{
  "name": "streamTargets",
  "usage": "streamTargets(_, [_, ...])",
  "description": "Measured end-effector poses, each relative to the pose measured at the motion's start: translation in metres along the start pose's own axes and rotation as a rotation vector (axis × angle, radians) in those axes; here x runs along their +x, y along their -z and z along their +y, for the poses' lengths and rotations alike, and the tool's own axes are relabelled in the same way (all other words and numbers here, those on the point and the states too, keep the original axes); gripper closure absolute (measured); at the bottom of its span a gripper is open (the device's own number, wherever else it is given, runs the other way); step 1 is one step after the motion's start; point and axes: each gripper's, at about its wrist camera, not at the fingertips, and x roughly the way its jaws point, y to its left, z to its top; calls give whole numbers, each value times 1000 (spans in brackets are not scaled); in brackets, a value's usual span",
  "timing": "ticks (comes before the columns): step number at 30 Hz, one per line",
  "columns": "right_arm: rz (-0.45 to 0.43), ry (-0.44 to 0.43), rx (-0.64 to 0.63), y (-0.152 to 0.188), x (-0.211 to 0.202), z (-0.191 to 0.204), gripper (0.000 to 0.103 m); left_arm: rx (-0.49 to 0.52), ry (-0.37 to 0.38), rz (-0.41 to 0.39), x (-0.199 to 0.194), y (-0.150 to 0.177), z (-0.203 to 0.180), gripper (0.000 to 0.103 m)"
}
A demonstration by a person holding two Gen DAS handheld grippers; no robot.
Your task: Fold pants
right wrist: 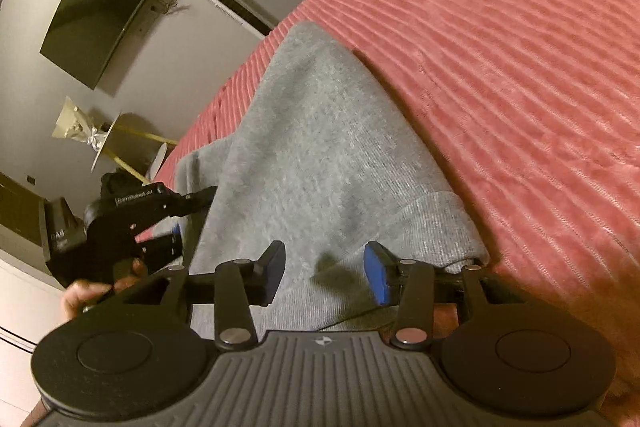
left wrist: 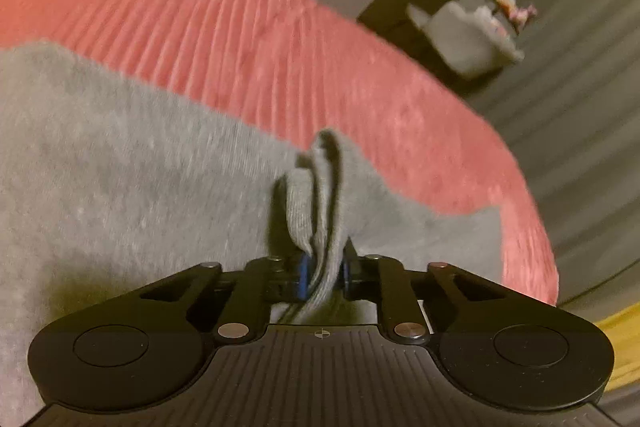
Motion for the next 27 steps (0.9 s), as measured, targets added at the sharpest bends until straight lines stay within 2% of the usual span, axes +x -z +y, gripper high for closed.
streamTargets(3, [0,5,-21,2,-4,5,57,96,6,-58,-28,-3,-12,88])
streamTargets(7, [10,8,-82,6,-8,18,52,149,-4,-69,-57,-16,-9,87])
streamTargets(9, [16,2,-110,8,-9,25,52,212,-90,-102,-64,-19,-8,87])
streamTargets(11, [37,-26,-121,10,-9,30,52,224,-182,-99,-64,-20,-2,85])
streamTargets(12, [43,-41,-120,11,-9,32,52,203,-203,-86,-61,-20,3,77])
streamTargets(14, [49,-44,-124,12,-7,35,52,162,-261,-100,-64,-15,15,70])
streamTargets(15, [44,-28,-128,13,-7,36,52,150,-274,-113,-68,-10,19,52])
streamTargets(16, [36,-21,-128,12,-9,35,53,133,-260,-99,-72,-4,24,36])
streamTargets(18, [29,-35,-95,12,-13,31,53,75,-161,-36,-82,13,34,28])
streamTargets(19, [29,-41,-72,12,-14,29,53,37,-109,7,-83,24,39,28])
streamTargets(21, [31,-49,-19,13,-17,23,53,-23,-77,95,-81,49,49,28])
streamTargets(23, [37,-50,15,14,-20,15,52,-51,-72,116,-80,70,59,29])
streamTargets(25, [30,-51,37,15,-24,12,49,-41,-60,108,-87,75,56,28])
streamTargets(27, [15,-50,64,16,-27,9,42,-105,14,119,-87,74,57,22])
